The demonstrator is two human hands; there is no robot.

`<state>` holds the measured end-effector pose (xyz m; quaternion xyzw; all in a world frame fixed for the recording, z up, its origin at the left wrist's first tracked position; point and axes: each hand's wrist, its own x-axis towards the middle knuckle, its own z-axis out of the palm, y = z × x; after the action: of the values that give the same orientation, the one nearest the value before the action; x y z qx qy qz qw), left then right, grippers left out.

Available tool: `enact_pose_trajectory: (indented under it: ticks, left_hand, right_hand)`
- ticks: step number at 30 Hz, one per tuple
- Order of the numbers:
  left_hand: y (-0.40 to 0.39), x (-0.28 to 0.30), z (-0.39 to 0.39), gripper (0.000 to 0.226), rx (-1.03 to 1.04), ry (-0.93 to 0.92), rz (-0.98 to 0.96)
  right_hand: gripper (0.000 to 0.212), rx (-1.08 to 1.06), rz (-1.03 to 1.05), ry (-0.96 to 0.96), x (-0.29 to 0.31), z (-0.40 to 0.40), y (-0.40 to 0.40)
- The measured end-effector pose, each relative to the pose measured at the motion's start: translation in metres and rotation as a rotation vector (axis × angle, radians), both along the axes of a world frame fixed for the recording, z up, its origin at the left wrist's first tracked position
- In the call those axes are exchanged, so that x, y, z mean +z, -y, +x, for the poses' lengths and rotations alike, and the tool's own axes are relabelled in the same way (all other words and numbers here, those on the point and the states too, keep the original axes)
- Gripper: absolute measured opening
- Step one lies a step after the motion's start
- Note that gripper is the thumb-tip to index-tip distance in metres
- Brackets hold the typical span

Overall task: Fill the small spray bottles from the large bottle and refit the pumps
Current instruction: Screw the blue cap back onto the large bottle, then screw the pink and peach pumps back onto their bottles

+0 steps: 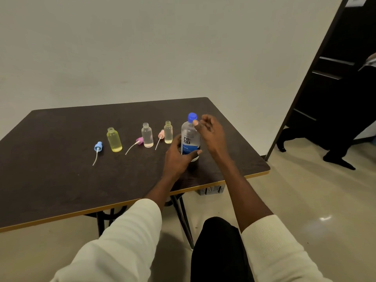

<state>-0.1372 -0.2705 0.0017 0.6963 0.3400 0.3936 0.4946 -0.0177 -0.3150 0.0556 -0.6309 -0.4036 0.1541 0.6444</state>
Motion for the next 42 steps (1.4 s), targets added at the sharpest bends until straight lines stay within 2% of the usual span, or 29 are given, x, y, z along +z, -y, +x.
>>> enact_pose_trajectory:
  ticks: [4, 5, 9, 11, 14, 20, 28, 35, 37, 40, 42]
  left_hand:
    - [-0.002, -0.002, -0.003, 0.056, 0.072, 0.102, -0.025]
    - [-0.003, -0.003, -0.003, 0.052, 0.13, 0.117, -0.036]
    - [-0.003, -0.003, -0.001, 0.035, 0.262, 0.051, -0.03]
    - [-0.003, -0.004, 0.0, 0.033, 0.236, 0.007, -0.007]
    - [-0.005, -0.005, 0.0, 0.036, 0.195, -0.022, 0.022]
    - [-0.007, -0.009, 0.008, 0.035, 0.08, -0.232, 0.131]
    - [-0.009, -0.013, 0.017, 0.007, 0.078, -0.431, 0.339]
    - [-0.009, -0.013, 0.017, 0.004, 0.067, -0.436, 0.384]
    - [-0.009, -0.013, 0.016, 0.005, 0.069, -0.425, 0.378]
    - [-0.01, -0.014, 0.016, 0.009, 0.069, -0.402, 0.346]
    - [-0.009, -0.013, 0.014, 0.013, 0.07, -0.366, 0.321]
  right_hand:
    - [0.022, 0.088, -0.091, -0.095, -0.025, 0.002, 0.011]
    - [0.023, 0.132, -0.13, -0.108, -0.03, 0.003, 0.013]
    - [0.061, 0.234, -0.288, -0.023, -0.038, -0.001, 0.015]
    - [0.067, 0.187, -0.315, 0.029, -0.042, -0.004, 0.013]
    - [0.06, 0.12, -0.307, 0.07, -0.047, -0.004, 0.011]
    - [0.057, -0.097, -0.221, 0.022, -0.044, 0.016, 0.024]
    - [0.059, -0.405, -0.236, -0.065, -0.043, 0.059, 0.049]
    - [0.06, -0.401, -0.25, -0.062, -0.051, 0.064, 0.05]
    - [0.067, -0.416, -0.246, -0.046, -0.053, 0.063, 0.049]
    - [0.083, -0.589, -0.253, 0.034, -0.053, 0.054, 0.047]
    - [0.08, -0.678, -0.157, 0.142, -0.055, 0.039, 0.047]
